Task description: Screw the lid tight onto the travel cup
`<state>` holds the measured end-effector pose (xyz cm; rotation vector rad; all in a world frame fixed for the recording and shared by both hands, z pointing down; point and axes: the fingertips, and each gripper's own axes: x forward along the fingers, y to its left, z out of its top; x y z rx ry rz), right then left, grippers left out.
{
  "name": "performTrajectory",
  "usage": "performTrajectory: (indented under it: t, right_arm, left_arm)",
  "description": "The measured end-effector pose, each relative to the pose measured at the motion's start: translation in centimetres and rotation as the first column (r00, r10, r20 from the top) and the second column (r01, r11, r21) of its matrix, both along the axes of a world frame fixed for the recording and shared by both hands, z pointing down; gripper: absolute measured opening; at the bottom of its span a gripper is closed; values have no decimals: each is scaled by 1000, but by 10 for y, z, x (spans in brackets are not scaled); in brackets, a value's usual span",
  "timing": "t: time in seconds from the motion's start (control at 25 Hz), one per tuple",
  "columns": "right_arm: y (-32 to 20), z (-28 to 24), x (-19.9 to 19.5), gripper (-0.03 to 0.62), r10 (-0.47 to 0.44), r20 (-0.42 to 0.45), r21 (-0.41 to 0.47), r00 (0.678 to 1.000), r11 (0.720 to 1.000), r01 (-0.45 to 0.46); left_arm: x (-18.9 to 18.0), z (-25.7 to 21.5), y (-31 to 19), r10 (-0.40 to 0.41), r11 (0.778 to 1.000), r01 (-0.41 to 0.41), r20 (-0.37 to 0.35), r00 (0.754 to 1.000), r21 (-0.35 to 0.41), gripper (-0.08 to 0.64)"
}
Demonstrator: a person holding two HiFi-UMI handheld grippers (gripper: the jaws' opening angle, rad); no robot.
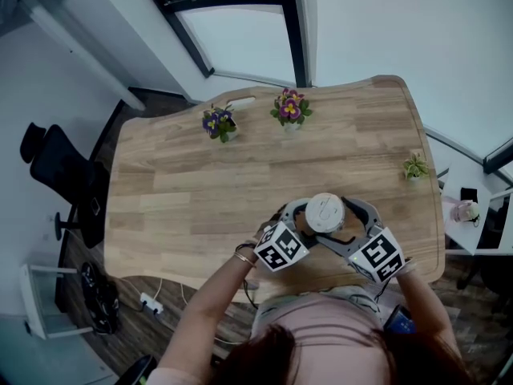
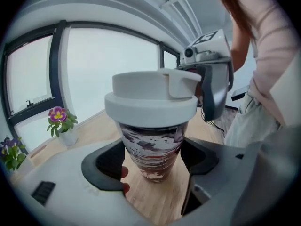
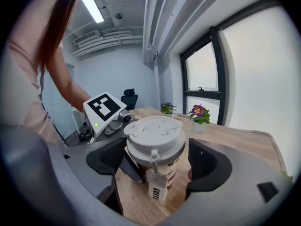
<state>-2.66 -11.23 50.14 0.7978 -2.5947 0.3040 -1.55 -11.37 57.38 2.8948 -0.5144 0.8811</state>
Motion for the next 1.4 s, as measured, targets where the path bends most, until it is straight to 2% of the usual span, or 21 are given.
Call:
performTrajectory:
  t: [0.08,0.16,0.28,0.4,0.48,0.56,0.68,0.8,0.88,0.96,1.08,1.28,1.4]
  right_arm:
    - [-3,0,-1,383,-26,-13,4,1000,1000,26]
    - [-5,0,0,382,-5,-16,12,1000,1000,5]
    - [-9,1,3,382,120,9,38,993,992,-121]
    - [-12,0,6,382,256,24,52,966,965,-257]
    - [-13,0,6,382,276,30,53,961,959,-278]
    - [-11,-1,4,382,235,42,29,971,971,-236]
    - [-9,0,7,383,151,35,-14,988,988,-151]
    - [-12,3,11,383,74,1,-23,997,997,-74]
    - [-13,2,11,383,23,-12,-28,1000,999,-24]
    - [-15,0,11,383,9,-17,-25,1000,1000,-9]
    - [-18,-1,12,371,61,-9,5,998,998,-61]
    - [-19,0,12,371,256,11,38,966,966,-257]
    - [-20,-1,12,371,280,10,27,960,960,-280]
  left_arm:
    - [0,-1,0,23,1000,-23,6,1000,-3,356]
    - [2,-1,-1,3,1000,-3,-2,1000,0,356]
    - [5,-2,-6,-91,996,92,-27,995,17,356]
    - [7,-3,-12,-207,978,208,-49,977,30,356]
    - [7,-2,-12,-241,970,243,-56,969,29,356]
    - [7,-1,-13,-216,976,217,-52,975,21,356]
    - [8,2,-15,-112,994,112,-29,993,-1,356]
    - [8,2,-17,-18,1000,18,1,1000,-14,356]
    - [9,2,-17,11,1000,-11,11,1000,-12,356]
    - [9,2,-17,14,1000,-14,11,1000,-6,356]
    - [10,1,-18,-25,1000,25,2,1000,8,356]
    - [10,0,-22,-180,983,180,-1,984,30,356]
    - [11,0,-23,-243,969,242,-2,970,43,356]
